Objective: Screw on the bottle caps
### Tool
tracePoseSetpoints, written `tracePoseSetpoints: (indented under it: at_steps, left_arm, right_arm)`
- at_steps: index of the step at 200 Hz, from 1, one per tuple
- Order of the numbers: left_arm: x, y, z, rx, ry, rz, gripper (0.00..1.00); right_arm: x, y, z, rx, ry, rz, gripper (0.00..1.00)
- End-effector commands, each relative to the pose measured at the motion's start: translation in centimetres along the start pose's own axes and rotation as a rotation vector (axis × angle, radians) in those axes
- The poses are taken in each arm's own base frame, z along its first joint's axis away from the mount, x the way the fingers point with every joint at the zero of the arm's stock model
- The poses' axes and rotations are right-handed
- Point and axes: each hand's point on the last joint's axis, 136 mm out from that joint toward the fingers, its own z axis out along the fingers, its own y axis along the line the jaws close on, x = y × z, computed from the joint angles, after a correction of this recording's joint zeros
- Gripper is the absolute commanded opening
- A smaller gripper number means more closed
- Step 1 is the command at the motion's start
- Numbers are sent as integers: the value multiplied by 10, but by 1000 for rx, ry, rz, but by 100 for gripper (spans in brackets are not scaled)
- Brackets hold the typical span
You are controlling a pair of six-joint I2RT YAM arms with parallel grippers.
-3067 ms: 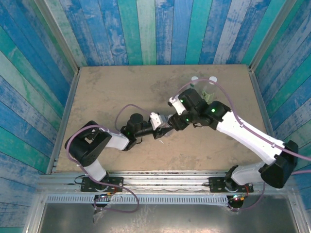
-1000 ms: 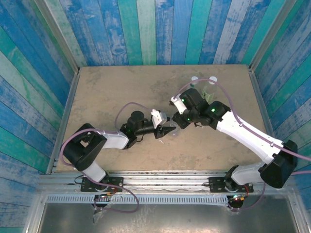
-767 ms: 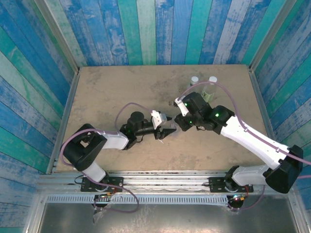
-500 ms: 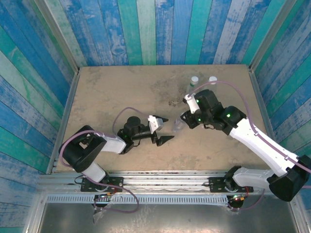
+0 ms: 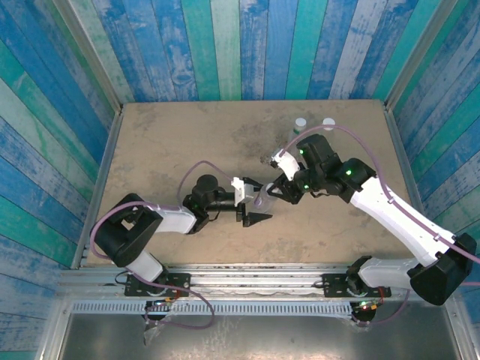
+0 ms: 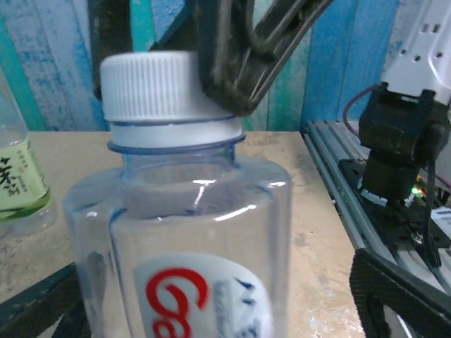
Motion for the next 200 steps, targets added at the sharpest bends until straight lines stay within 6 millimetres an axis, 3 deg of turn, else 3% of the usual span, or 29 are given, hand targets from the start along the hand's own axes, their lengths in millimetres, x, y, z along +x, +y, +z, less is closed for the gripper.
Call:
tracePoseSetpoints:
  at_steps: [1,19,36,61,114,160,172,177,191,200]
  left_arm:
    - [-3,-10,1,61,13,10,83]
    - [-1,-7,0,41,22,11,67]
    - [-2,-2,-1,3,23,12,61]
    - [-1,16,-1,-99,33,3,41]
    - [1,36,-6,-235,45,11,40]
    - [3,32,-7,-231,55,17,43]
    - [4,29,-7,-215,60,18,48]
    - [5,28,-7,-209,61,18,52]
    - [3,26,-9,-210,51,17,78]
    - [1,25,-13,-226,38,14,90]
  right_arm:
    - [-9,23,-3,-137,-37,-76,18]
    - [-6,20,2,-128,-21,-81,18]
    - [-3,13,6,-99,-6,-55,17]
    - [-4,5,12,-59,-6,41,18]
    - [13,-28,24,157,25,334,22]
    - [11,-29,20,180,12,333,23]
    - [11,-28,20,174,20,307,23]
    - [11,-28,19,173,22,293,23]
    - [10,-31,18,193,27,259,23]
    - [10,-35,15,214,29,240,23]
